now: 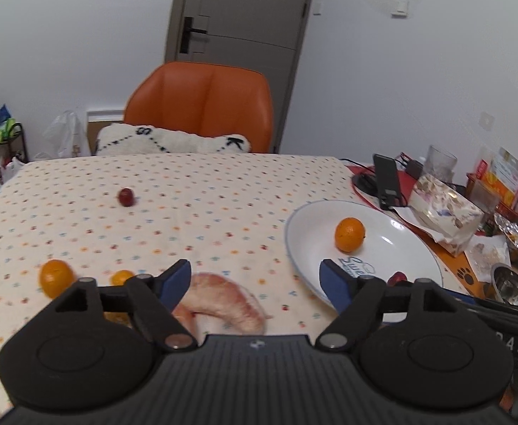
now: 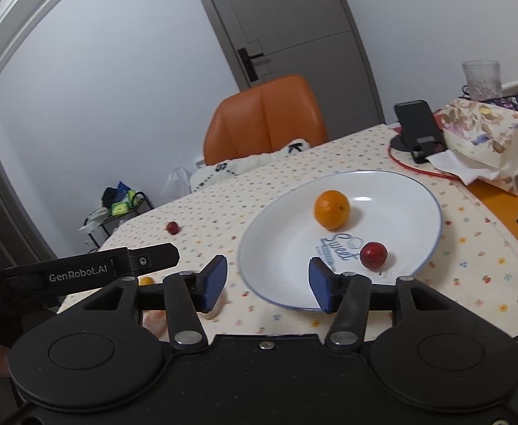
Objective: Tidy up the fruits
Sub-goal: 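Open the left tool to drop the red plum onto the plate, then move both tools back over the fruit cluster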
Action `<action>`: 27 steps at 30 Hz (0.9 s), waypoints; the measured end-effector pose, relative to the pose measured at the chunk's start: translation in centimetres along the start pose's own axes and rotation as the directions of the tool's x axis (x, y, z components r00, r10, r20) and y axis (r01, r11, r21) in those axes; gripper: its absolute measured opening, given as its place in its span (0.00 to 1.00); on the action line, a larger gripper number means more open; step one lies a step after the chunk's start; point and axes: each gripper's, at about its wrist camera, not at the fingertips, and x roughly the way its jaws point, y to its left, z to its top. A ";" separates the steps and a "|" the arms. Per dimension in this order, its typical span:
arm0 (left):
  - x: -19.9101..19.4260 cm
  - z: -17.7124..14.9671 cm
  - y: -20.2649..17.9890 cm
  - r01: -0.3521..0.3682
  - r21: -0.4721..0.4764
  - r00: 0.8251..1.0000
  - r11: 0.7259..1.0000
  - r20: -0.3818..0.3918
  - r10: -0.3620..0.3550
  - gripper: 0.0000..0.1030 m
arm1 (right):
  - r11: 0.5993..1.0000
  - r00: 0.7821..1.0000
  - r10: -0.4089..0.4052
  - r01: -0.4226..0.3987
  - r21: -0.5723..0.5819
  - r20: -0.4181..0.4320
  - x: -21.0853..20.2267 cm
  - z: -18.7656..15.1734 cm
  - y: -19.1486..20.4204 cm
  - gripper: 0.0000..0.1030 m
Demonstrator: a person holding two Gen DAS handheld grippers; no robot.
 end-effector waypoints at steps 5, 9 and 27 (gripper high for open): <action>-1.3 -0.1 1.1 -0.025 -0.013 1.000 1.000 0.015 0.025 0.82 | 0.999 0.999 0.030 -0.030 -0.014 0.012 -0.4 -0.1 1.1 0.69; -2.3 -0.3 2.1 -0.042 -0.027 0.999 0.999 0.026 0.042 0.84 | 0.998 0.998 0.054 -0.053 -0.026 0.045 -1.1 -0.2 2.0 0.80; -5.1 -1.5 6.8 -0.086 -0.075 0.995 0.993 0.045 0.089 0.88 | 0.993 0.993 0.037 -0.024 -0.115 0.113 -1.2 -0.6 6.0 1.00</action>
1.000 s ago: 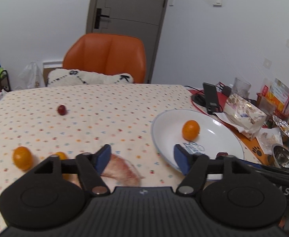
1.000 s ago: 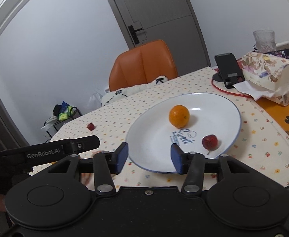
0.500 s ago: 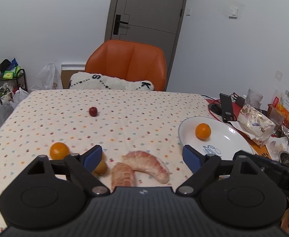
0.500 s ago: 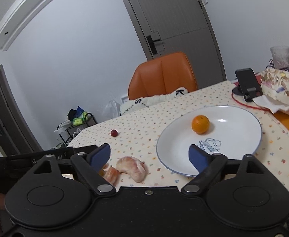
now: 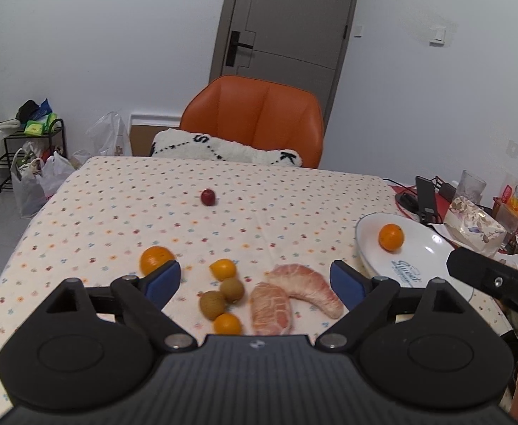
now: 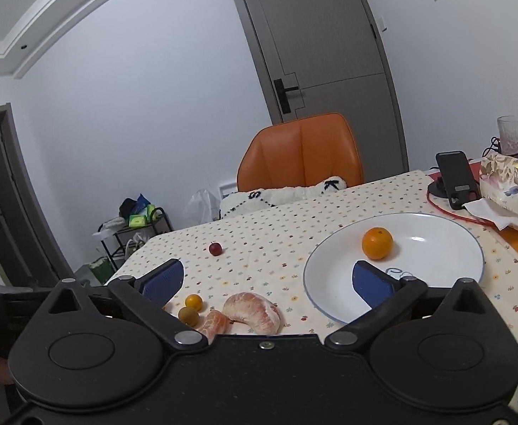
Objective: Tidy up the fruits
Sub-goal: 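Move both tools back over the fruit cluster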
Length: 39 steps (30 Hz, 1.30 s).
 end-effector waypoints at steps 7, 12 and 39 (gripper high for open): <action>-0.7 -0.6 1.9 -0.022 -0.003 1.000 1.000 -0.007 0.022 0.88 | 0.999 0.999 0.020 -0.021 -0.047 -0.030 0.6 -0.3 1.8 1.00; -0.9 -1.0 3.4 -0.033 -0.025 0.999 0.999 -0.015 0.032 0.88 | 0.997 0.996 0.050 -0.055 -0.054 -0.080 1.4 -0.9 2.7 1.00; 1.5 -2.5 7.4 -0.002 -0.062 0.999 0.998 -0.034 0.000 0.81 | 0.995 0.953 0.090 -0.101 -0.026 -0.288 8.4 -3.7 5.7 0.58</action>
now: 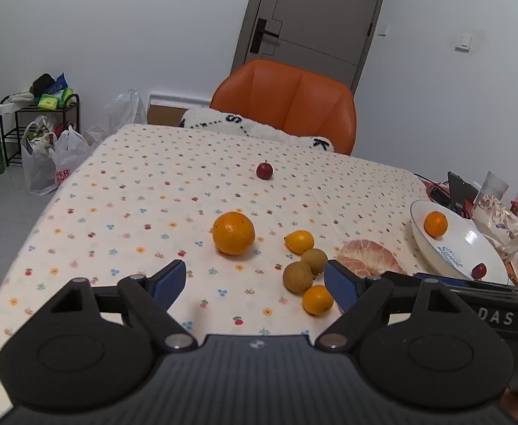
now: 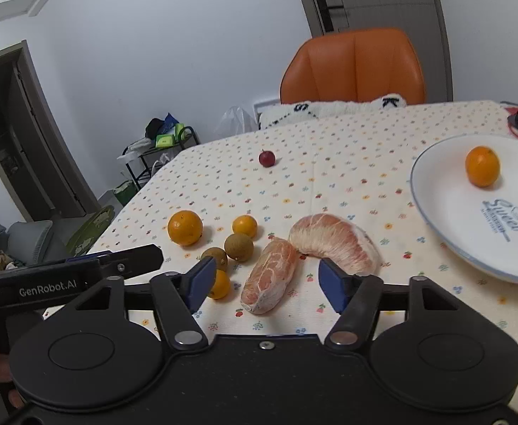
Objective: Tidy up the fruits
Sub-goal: 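Move both tools back over the fruit cluster, then grasp a pink pomelo segment with the right tool while the left tool reaches toward a kiwi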
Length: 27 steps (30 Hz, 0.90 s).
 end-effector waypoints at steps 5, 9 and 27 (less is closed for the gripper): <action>1.0 -0.1 0.0 0.001 0.000 1.000 1.000 -0.010 -0.001 0.80 | 1.000 1.000 -0.005 0.005 0.004 -0.027 1.5 -0.1 0.1 0.56; 1.7 0.0 0.2 0.002 -0.005 1.000 1.000 -0.015 -0.002 0.76 | 1.000 0.999 -0.018 0.018 -0.012 -0.051 2.8 -0.1 0.4 0.54; 3.4 0.1 -1.3 -0.008 0.006 1.000 1.000 -0.027 0.008 0.63 | 1.000 0.999 0.004 -0.005 -0.012 -0.043 1.9 -0.6 -1.3 0.22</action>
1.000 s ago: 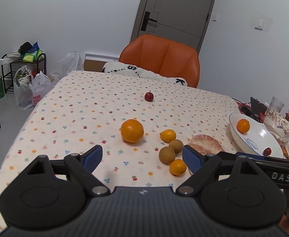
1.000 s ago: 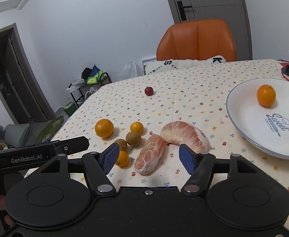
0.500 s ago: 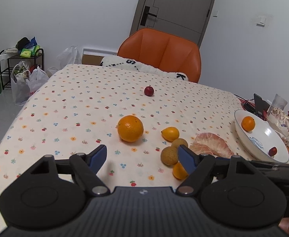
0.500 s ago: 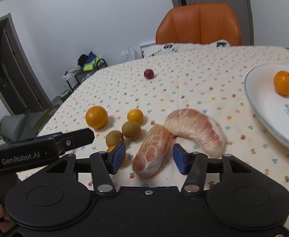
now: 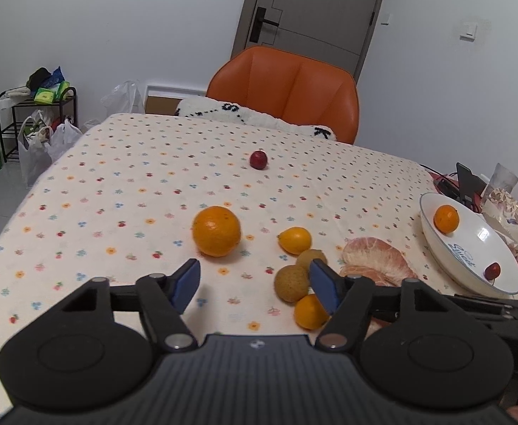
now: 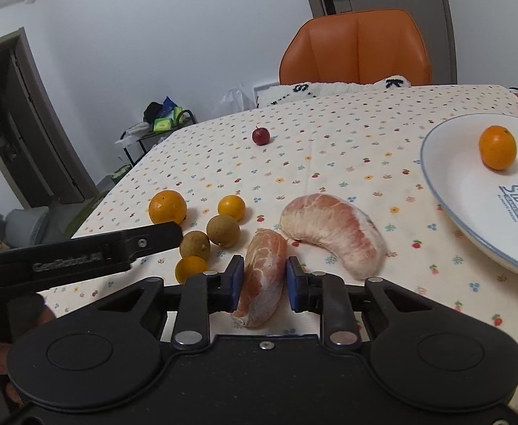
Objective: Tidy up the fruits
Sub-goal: 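Grasp a pink pomelo segment with the right tool while the left tool reaches toward a kiwi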
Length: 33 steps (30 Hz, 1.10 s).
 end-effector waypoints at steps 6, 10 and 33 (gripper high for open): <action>0.8 0.0 -1.0 0.019 -0.003 1.000 1.000 -0.015 -0.019 0.55 | 1.000 0.999 0.001 -0.002 0.029 0.034 -1.6 0.3 -1.4 0.20; 1.3 0.1 -1.6 0.036 -0.010 0.999 0.999 -0.029 -0.037 0.50 | 0.999 0.999 0.002 -0.004 0.042 0.053 -2.4 0.4 -1.9 0.19; 0.5 0.6 -1.7 0.034 -0.028 0.999 0.999 -0.004 -0.034 0.25 | 0.997 0.993 -0.001 -0.008 0.071 0.115 -4.3 1.0 -3.2 0.18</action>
